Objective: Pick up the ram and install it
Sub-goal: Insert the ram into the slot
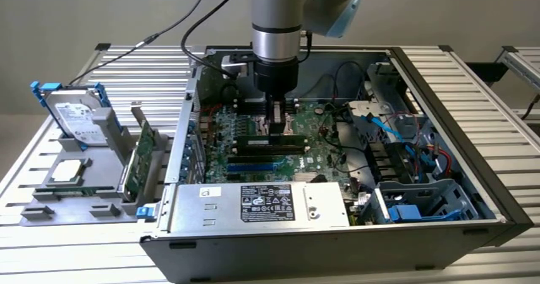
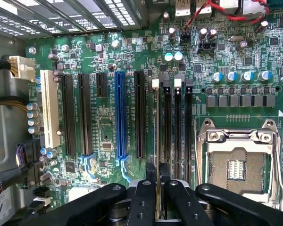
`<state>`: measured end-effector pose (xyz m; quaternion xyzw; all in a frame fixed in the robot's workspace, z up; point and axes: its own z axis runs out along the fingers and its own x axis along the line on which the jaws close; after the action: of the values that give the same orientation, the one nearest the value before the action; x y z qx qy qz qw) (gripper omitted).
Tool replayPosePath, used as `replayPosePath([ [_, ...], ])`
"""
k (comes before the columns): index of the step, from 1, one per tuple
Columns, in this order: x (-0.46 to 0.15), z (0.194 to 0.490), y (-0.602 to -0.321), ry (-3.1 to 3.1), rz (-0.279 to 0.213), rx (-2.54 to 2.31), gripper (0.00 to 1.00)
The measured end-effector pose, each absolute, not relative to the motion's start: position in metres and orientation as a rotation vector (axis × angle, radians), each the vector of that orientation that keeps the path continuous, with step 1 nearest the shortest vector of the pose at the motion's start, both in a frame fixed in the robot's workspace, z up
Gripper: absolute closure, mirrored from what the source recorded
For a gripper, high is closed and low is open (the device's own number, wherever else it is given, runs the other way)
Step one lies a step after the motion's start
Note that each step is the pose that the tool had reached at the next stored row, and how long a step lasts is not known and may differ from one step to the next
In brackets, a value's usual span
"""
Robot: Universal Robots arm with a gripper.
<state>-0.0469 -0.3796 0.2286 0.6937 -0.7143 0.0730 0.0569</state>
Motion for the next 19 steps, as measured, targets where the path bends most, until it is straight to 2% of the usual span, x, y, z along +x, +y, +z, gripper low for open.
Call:
replayPosePath([
  [19, -0.0469, 0.2230, -0.3795, -2.167, 0.244, 2.103, 0.86],
])
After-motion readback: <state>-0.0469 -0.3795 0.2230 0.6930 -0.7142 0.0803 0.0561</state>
